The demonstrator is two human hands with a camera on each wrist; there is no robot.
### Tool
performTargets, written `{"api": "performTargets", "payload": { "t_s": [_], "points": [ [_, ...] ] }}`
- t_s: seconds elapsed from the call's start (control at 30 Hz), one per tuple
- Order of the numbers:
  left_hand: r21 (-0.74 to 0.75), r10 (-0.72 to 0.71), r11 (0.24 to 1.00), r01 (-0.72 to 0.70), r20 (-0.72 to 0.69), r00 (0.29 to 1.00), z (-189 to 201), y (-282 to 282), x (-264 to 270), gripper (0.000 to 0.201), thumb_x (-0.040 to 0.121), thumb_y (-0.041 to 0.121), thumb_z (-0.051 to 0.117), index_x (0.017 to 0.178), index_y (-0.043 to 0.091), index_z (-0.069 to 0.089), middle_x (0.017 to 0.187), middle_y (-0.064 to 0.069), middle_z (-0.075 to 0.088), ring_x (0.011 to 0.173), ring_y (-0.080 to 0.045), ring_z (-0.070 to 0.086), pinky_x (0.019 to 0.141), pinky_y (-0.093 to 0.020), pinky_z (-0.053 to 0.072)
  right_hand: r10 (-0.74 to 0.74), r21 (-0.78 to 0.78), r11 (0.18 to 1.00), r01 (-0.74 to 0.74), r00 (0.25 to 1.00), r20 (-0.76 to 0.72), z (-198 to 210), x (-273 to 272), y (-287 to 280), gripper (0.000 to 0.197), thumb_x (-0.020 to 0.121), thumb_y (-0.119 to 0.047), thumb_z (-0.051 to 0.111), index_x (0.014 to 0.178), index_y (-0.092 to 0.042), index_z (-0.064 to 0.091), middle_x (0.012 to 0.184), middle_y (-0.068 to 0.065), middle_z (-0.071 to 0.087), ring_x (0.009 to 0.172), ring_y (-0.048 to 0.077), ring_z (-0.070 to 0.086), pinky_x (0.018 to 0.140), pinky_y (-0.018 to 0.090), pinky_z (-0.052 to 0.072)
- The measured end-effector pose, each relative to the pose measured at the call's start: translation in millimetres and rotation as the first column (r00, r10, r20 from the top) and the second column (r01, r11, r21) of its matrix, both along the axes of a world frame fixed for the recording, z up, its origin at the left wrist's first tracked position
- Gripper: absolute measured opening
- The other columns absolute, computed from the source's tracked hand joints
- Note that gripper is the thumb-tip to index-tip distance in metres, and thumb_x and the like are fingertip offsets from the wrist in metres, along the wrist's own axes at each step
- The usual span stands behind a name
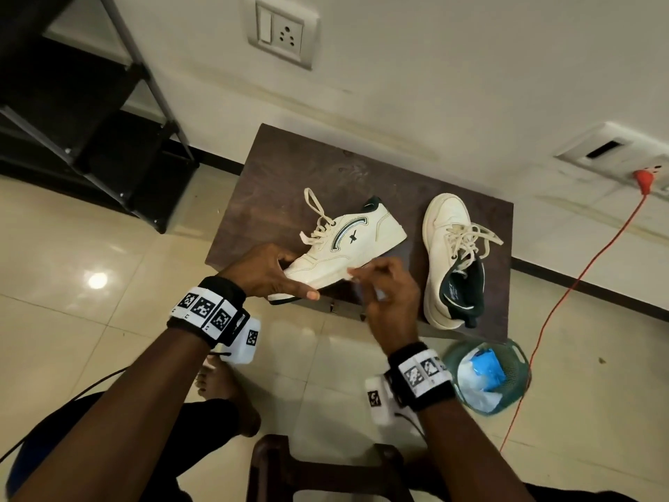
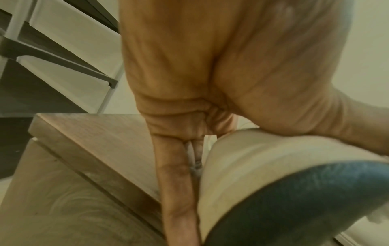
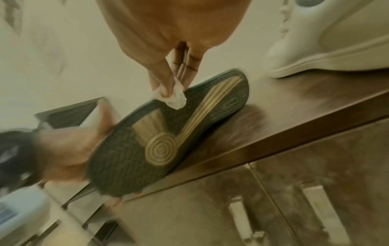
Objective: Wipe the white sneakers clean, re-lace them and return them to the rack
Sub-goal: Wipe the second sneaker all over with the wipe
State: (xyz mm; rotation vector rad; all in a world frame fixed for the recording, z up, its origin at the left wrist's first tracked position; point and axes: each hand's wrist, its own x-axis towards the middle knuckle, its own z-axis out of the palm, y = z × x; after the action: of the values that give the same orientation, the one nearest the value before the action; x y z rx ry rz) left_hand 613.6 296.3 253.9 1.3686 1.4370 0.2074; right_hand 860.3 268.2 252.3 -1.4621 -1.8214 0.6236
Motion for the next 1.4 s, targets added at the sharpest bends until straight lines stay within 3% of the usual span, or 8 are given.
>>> {"api": "performTargets", "payload": {
  "t_s": [0.3, 0.43, 0.53, 0.6, 0.87, 1.0, 1.2, 1.4],
  "points": [
    [0.007, -0.038, 0.999, 0.039, -0.127, 0.991, 16, 6, 12, 0.054, 0.057, 0.057, 0.093, 0.062, 0.017, 0.056, 0.054, 0.012, 0.047, 0.05, -0.004, 0.04, 0.047, -0.016, 0.028, -0.113, -0.046, 0.993, 0.113, 0.994, -0.003, 7, -4, 15, 0.02, 0.088, -0.002, 0.071, 0.101, -0.013, 0.08, 0.093, 0.003, 0.061, 0.082, 0.009, 0.058, 0.072, 0.013, 0.046],
    [0.05, -0.108, 0.991, 0.124, -0.25, 0.962, 37, 1, 29, 0.054, 0.059, 0.063, 0.089, 0.077, 0.024, 0.055, 0.075, 0.012, 0.059, 0.063, -0.003, 0.047, 0.052, -0.016, 0.03, -0.056, -0.017, 0.998, 0.056, 0.998, -0.022, 6, -9, 1, 0.021, 0.087, 0.002, 0.071, 0.103, -0.009, 0.079, 0.091, 0.005, 0.061, 0.08, 0.009, 0.059, 0.074, 0.007, 0.042],
    [0.215, 0.021, 0.977, 0.003, -0.112, 0.993, 41, -4, 48, 0.057, 0.062, 0.061, 0.088, 0.105, 0.034, 0.062, 0.101, 0.027, 0.063, 0.086, 0.007, 0.057, 0.072, -0.004, 0.042, -0.087, -0.081, 0.993, 0.08, 0.993, -0.081, 4, -2, 5, 0.021, 0.086, 0.0, 0.071, 0.101, -0.011, 0.08, 0.091, 0.003, 0.063, 0.083, 0.008, 0.063, 0.076, 0.011, 0.047],
    [0.251, 0.07, 0.967, -0.04, -0.111, 0.991, 36, -3, 61, 0.068, 0.063, 0.067, 0.085, 0.117, 0.031, 0.067, 0.11, 0.02, 0.069, 0.097, -0.001, 0.064, 0.086, -0.021, 0.053, -0.092, -0.116, 0.99, 0.079, 0.989, -0.115, 4, -1, 4, 0.02, 0.086, -0.001, 0.071, 0.101, -0.011, 0.08, 0.092, 0.002, 0.064, 0.083, 0.007, 0.064, 0.076, 0.015, 0.051],
    [0.219, 0.124, 0.974, -0.064, -0.273, 0.954, 27, -1, 62, 0.08, 0.046, 0.07, 0.087, 0.111, 0.028, 0.067, 0.102, 0.012, 0.069, 0.095, -0.015, 0.065, 0.08, -0.034, 0.056, -0.249, -0.187, 0.957, 0.221, 0.958, -0.143, 2, 34, 49, 0.03, 0.084, -0.003, 0.073, 0.105, -0.024, 0.076, 0.099, 0.003, 0.071, 0.086, 0.018, 0.07, 0.081, 0.046, 0.059],
    [0.198, 0.059, 0.98, 0.026, -0.413, 0.909, 32, -4, 62, 0.079, 0.056, 0.062, 0.09, 0.116, 0.019, 0.062, 0.105, 0.004, 0.064, 0.098, -0.02, 0.061, 0.074, -0.029, 0.043, -0.279, -0.095, 0.956, 0.277, 0.96, -0.013, 9, 26, 57, 0.025, 0.087, -0.005, 0.069, 0.102, -0.024, 0.076, 0.102, 0.007, 0.068, 0.093, 0.024, 0.068, 0.087, 0.038, 0.055],
    [0.236, 0.017, 0.967, 0.1, -0.446, 0.895, 32, -1, 43, 0.071, 0.058, 0.057, 0.09, 0.114, 0.022, 0.065, 0.107, 0.002, 0.072, 0.095, -0.02, 0.065, 0.072, -0.03, 0.048, 0.074, 0.091, 0.993, -0.079, 0.995, 0.062, 4, -14, 27, 0.021, 0.089, 0.003, 0.064, 0.105, -0.006, 0.076, 0.099, 0.008, 0.064, 0.091, 0.02, 0.063, 0.082, 0.026, 0.052],
    [0.278, 0.044, 0.951, 0.132, -0.548, 0.835, 34, -7, 50, 0.06, 0.055, 0.06, 0.084, 0.099, 0.023, 0.067, 0.093, 0.003, 0.073, 0.085, -0.021, 0.067, 0.064, -0.028, 0.04, -0.207, 0.142, 0.97, 0.198, 0.977, 0.05, 0, -17, 49, 0.022, 0.089, -0.009, 0.058, 0.102, -0.009, 0.076, 0.096, 0.009, 0.06, 0.083, 0.021, 0.06, 0.071, 0.037, 0.053]
  ]
}}
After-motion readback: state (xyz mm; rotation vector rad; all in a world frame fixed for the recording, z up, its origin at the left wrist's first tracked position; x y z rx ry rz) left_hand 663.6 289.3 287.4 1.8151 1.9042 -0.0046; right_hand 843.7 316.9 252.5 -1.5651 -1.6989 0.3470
